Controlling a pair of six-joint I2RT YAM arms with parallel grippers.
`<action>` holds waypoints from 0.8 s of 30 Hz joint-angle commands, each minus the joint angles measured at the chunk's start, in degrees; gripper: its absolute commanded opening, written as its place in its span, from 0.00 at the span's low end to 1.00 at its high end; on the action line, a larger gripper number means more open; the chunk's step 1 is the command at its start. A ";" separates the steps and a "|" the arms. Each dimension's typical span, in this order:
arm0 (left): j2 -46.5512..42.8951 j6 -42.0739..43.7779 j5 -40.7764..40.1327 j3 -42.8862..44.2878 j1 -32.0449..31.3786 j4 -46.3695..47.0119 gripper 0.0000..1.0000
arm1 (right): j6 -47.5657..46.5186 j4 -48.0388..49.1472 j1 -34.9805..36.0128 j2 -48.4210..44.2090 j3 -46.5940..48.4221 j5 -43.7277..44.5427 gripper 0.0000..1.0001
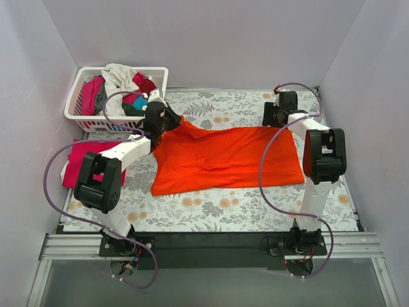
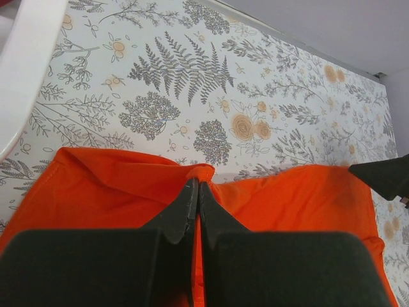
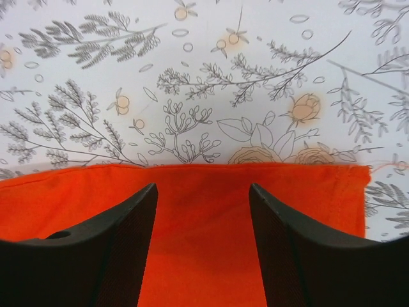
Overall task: Fold and stack the t-shirts
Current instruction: Fold the tshirt
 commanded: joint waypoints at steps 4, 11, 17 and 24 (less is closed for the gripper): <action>-4.46 0.82 -0.09 -0.60 -0.18 -0.08 0.00 | -0.87 1.38 -1.67 -3.39 1.12 5.22 0.55; -5.42 0.38 0.79 -2.00 -0.27 -0.61 0.00 | -0.96 -0.20 -3.87 0.74 2.88 7.50 0.55; -6.48 -0.06 0.97 -3.59 -0.27 -0.61 0.00 | -1.93 -0.29 -5.98 2.50 4.02 8.64 0.55; -6.48 -0.24 1.32 -4.03 -0.27 -0.61 0.00 | -1.93 -0.73 -7.30 5.31 6.31 8.47 0.55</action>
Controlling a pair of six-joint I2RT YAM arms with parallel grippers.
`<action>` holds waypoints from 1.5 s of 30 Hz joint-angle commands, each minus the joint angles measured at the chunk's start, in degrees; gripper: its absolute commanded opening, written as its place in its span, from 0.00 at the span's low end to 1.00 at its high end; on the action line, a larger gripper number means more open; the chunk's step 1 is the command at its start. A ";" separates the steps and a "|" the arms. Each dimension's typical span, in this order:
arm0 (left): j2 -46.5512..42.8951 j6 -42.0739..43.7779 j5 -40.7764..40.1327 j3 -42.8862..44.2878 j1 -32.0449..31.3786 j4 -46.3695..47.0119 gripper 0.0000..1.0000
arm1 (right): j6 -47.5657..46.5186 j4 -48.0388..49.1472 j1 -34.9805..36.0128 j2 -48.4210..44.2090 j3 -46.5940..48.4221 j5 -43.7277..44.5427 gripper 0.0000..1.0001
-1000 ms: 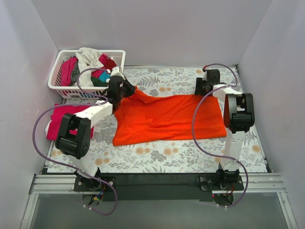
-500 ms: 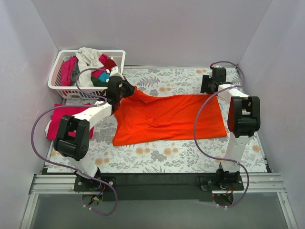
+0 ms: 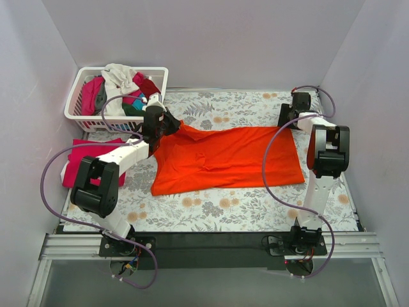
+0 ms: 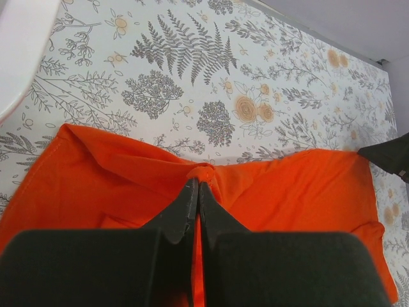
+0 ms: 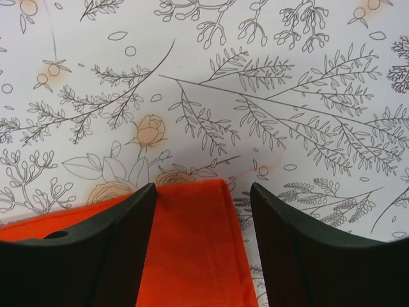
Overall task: Fold and stack the t-shirts
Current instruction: Fold the tshirt
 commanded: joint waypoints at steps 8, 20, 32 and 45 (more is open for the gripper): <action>-3.20 0.05 0.73 -0.47 -0.29 -0.22 0.00 | -1.04 -2.95 -0.92 4.61 5.74 -0.61 0.53; -3.64 0.22 0.82 -0.29 -0.20 -0.39 0.00 | 0.55 -3.39 -0.92 0.30 0.11 -2.19 0.34; -5.65 -0.56 -0.15 -2.31 -0.29 -0.66 0.00 | 0.63 -3.22 -0.92 -3.46 -1.20 -5.26 0.01; -15.76 -5.66 2.14 -13.20 -1.78 -0.39 0.00 | 0.72 -1.37 -0.83 -18.06 -15.96 -8.59 0.01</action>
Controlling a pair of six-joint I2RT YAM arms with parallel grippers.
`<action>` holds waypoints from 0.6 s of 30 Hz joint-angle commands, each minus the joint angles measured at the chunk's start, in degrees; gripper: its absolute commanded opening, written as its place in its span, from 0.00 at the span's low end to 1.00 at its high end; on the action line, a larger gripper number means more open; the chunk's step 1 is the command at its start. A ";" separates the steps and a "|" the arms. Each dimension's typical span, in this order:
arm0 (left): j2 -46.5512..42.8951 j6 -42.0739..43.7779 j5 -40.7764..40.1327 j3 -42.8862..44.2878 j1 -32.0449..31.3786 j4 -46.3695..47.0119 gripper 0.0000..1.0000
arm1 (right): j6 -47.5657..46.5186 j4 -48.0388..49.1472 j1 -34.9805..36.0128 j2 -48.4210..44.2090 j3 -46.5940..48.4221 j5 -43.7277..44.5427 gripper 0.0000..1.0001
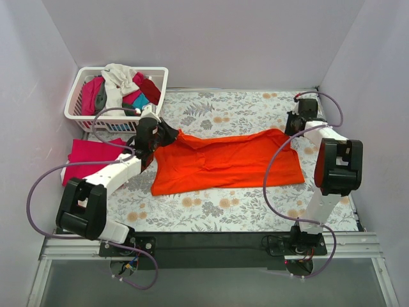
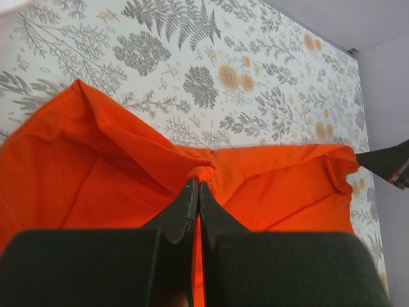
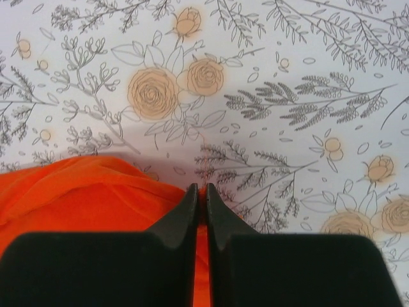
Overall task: Fold and stack the t-shirts
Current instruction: Fold the tshirt
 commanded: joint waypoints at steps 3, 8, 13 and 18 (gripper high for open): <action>-7.16 -2.76 1.20 -5.63 -1.37 0.09 0.00 | 0.18 0.86 0.11 -6.49 -5.16 -2.01 0.01; -13.93 -4.69 1.11 -12.49 -1.63 -0.09 0.00 | 0.18 0.68 0.11 -11.58 -10.26 -1.65 0.01; -22.44 -6.71 0.67 -17.06 -1.72 -1.14 0.00 | -0.09 0.51 0.28 -16.25 -13.07 0.80 0.01; -27.73 -8.12 2.16 -19.09 -1.72 -3.42 0.00 | -1.23 0.24 0.28 -19.86 -13.95 2.30 0.01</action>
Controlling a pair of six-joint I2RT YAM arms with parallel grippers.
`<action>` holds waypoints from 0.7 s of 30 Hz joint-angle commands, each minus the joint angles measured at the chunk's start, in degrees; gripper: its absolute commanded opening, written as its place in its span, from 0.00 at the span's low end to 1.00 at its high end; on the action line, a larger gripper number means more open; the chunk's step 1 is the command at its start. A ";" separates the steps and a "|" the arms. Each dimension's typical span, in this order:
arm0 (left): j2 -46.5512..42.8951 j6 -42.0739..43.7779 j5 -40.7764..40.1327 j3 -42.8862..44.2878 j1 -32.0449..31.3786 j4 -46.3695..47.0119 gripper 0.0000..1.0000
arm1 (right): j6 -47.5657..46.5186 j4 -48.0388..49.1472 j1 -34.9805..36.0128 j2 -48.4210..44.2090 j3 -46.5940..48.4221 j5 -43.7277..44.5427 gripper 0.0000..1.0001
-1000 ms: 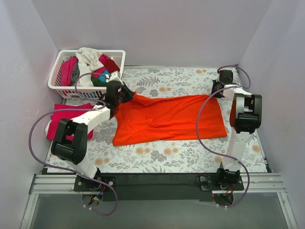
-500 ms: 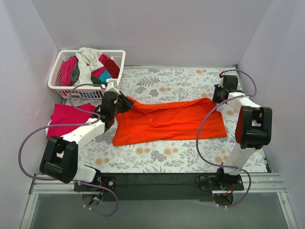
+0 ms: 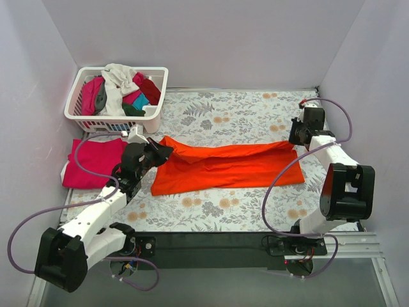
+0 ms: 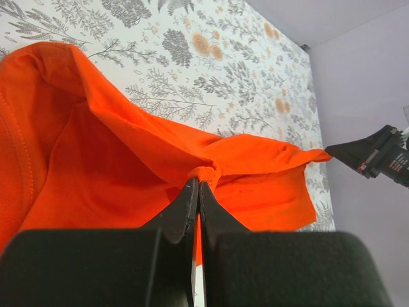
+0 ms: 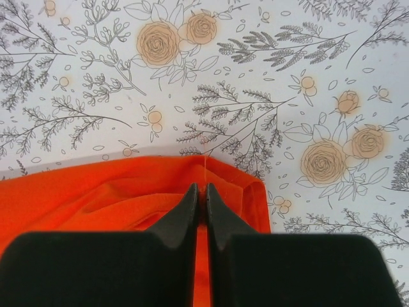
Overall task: Fold and stack the t-shirts
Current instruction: Fold the tshirt
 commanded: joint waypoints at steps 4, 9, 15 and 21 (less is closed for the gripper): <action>-4.84 -1.26 1.29 -1.04 -0.28 -4.47 0.00 | -1.21 -0.90 0.37 -3.47 -0.78 2.28 0.01; -6.94 -2.84 4.98 -2.97 -0.28 -5.61 0.00 | -1.65 -1.52 0.81 -5.75 -3.24 2.98 0.01; -11.43 -3.37 6.65 -4.64 -0.28 -9.03 0.00 | -2.26 -2.57 1.16 -9.09 -6.14 4.12 0.01; -12.40 -3.99 10.25 -6.05 -0.28 -12.03 0.05 | -2.18 -4.85 1.60 -11.99 -8.77 5.62 0.06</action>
